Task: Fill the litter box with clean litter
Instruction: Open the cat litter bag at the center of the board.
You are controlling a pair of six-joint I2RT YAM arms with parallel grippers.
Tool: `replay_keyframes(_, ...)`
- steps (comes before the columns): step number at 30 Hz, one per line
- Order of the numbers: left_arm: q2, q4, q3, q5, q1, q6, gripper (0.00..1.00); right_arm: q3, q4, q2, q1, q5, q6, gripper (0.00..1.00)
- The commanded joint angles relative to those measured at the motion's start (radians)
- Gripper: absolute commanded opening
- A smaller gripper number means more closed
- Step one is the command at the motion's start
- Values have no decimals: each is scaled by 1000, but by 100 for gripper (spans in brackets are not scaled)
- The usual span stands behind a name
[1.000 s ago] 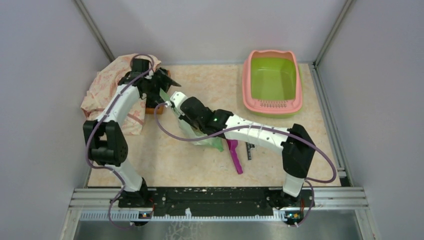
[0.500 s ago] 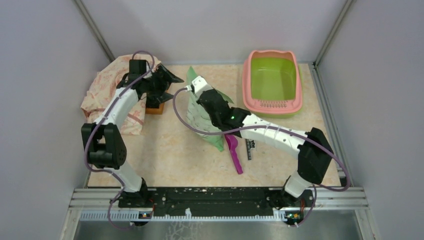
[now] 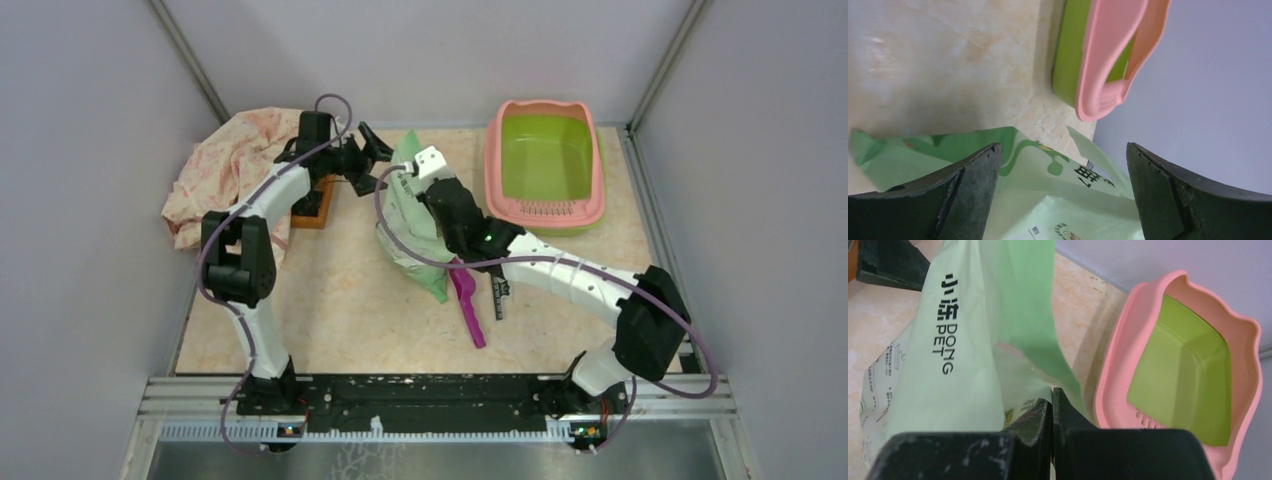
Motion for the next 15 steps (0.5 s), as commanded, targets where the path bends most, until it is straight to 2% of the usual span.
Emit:
replay_keyframes(1, -4, 143, 43, 120, -50, -6, 99, -3, 22, -117, -75, -82, 87, 0)
replay_keyframes(11, -75, 152, 2, 128, -64, 28, 89, -14, -67, -132, -146, -292, 168, 0)
replay_keyframes(13, -89, 147, -21, 119, -64, 39, 89, 2, -117, -153, -164, -365, 228, 15)
replay_keyframes(15, -100, 145, -42, 113, -64, 47, 89, 6, -152, -193, -173, -409, 255, 24)
